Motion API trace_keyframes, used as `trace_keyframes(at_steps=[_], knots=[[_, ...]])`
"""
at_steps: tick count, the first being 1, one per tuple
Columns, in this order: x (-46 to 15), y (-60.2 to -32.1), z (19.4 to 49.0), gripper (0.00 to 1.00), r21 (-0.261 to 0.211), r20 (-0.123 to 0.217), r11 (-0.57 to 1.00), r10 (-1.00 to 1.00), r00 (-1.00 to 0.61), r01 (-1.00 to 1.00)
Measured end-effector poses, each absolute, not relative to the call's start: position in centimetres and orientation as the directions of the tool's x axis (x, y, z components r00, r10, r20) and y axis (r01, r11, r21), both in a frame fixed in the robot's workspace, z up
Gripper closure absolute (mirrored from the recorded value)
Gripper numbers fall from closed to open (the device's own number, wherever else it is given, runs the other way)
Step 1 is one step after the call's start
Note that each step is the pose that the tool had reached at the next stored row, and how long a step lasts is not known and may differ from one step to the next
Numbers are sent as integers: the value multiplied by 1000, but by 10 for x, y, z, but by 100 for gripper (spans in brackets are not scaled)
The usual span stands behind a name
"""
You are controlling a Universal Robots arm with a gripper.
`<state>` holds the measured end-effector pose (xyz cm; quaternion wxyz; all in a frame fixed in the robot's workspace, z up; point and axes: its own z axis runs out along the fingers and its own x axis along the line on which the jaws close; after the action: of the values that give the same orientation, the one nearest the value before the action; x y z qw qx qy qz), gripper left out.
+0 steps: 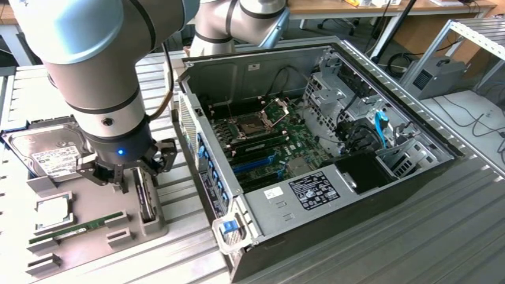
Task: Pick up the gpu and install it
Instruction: 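Pick up the gpu and move the gpu toward the slot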
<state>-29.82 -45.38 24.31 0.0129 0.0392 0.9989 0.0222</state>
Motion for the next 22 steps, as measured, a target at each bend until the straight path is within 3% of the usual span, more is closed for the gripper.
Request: trace_keyframes(at_steps=[5, 6, 22], knots=[[-298, -454, 243, 47, 45, -24, 996, 79, -997, 78], [-298, -454, 243, 55, 45, -24, 996, 79, -997, 78], [-297, -454, 243, 55, 45, -18, 996, 80, -997, 79]])
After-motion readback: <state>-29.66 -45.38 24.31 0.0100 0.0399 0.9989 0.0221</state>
